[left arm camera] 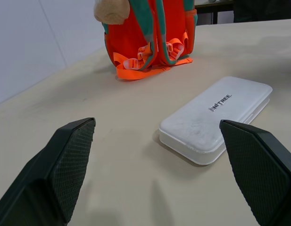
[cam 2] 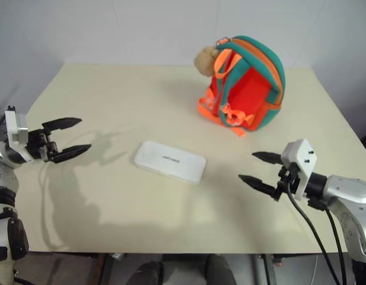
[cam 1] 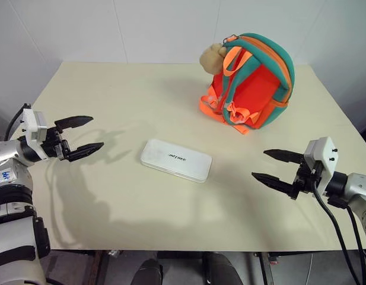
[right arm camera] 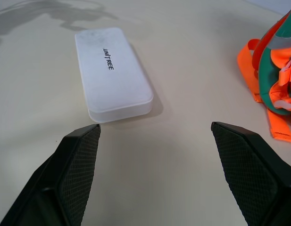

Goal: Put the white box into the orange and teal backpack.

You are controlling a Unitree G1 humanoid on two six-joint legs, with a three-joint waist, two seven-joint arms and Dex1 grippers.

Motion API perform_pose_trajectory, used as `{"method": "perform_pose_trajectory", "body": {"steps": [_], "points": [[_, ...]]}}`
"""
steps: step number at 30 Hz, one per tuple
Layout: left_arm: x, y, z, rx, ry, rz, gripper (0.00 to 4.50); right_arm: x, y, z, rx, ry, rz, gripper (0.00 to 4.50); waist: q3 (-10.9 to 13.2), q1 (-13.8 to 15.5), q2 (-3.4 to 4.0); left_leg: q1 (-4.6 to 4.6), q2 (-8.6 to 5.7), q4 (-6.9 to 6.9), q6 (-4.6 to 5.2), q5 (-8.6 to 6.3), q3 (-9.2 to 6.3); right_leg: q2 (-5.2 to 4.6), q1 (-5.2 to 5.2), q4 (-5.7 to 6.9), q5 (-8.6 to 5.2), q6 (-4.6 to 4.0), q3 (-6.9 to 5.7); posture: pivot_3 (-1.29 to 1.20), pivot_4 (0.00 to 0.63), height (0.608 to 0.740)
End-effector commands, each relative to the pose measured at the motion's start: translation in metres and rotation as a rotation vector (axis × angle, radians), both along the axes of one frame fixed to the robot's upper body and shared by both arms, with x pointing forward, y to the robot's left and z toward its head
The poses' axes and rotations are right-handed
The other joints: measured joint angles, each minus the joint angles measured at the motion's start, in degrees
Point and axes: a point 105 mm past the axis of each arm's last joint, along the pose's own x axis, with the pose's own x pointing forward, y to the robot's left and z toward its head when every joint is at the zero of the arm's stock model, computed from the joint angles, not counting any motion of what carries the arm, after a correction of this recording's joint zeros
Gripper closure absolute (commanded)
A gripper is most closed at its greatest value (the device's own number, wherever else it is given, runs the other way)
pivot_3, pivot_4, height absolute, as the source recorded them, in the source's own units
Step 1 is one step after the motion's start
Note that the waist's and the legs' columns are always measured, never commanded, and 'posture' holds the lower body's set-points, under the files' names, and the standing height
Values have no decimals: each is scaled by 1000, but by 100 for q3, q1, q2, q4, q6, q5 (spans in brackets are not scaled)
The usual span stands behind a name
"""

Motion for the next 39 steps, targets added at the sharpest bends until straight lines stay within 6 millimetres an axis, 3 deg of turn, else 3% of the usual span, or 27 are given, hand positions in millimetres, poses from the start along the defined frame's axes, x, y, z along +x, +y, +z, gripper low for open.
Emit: {"method": "perform_pose_trajectory", "body": {"steps": [1,6,19,21,25,34,35,39], "points": [[-4,-2,14,32,-44,-44,0,2,5,13,18,-78,15,26,0,-14,0,-1,0,-1,0,0,0,0,0,1,0,0,0,0,150,740],[1,-6,16,33,-54,-30,0,13,12,8,35,-97,16,26,-1,-13,-1,1,1,-1,0,0,1,0,-1,3,0,0,0,0,150,740],[3,-9,17,44,-51,-14,0,15,38,4,13,-74,59,26,-1,-20,-1,-1,1,-1,0,0,0,2,-2,14,1,1,1,0,150,740],[4,-8,16,50,-66,-4,387,22,40,2,13,-73,24,0,-1,-17,-1,-1,1,-1,0,0,-1,2,-2,13,1,1,1,0,150,740],[7,-9,16,46,-48,1,1547,27,43,0,-10,-94,4,973,-1,-10,-1,-2,0,-2,0,0,-1,2,-2,13,1,1,1,0,150,740],[21,-29,-2,70,25,-25,4428,34,52,-21,-32,-54,-84,4174,-1,0,-2,-4,-2,0,0,0,-1,1,-2,14,2,3,1,0,150,740],[24,-31,-4,72,31,-19,4500,36,52,-24,-38,-51,-103,4381,-1,-2,-2,-4,-2,1,0,0,-1,1,-2,18,2,3,1,0,150,740],[30,-45,-22,115,90,-36,4500,49,47,-34,-85,-65,-219,4380,-1,-9,-2,-4,-3,2,0,0,-1,2,-3,20,2,3,2,0,150,740]]}}
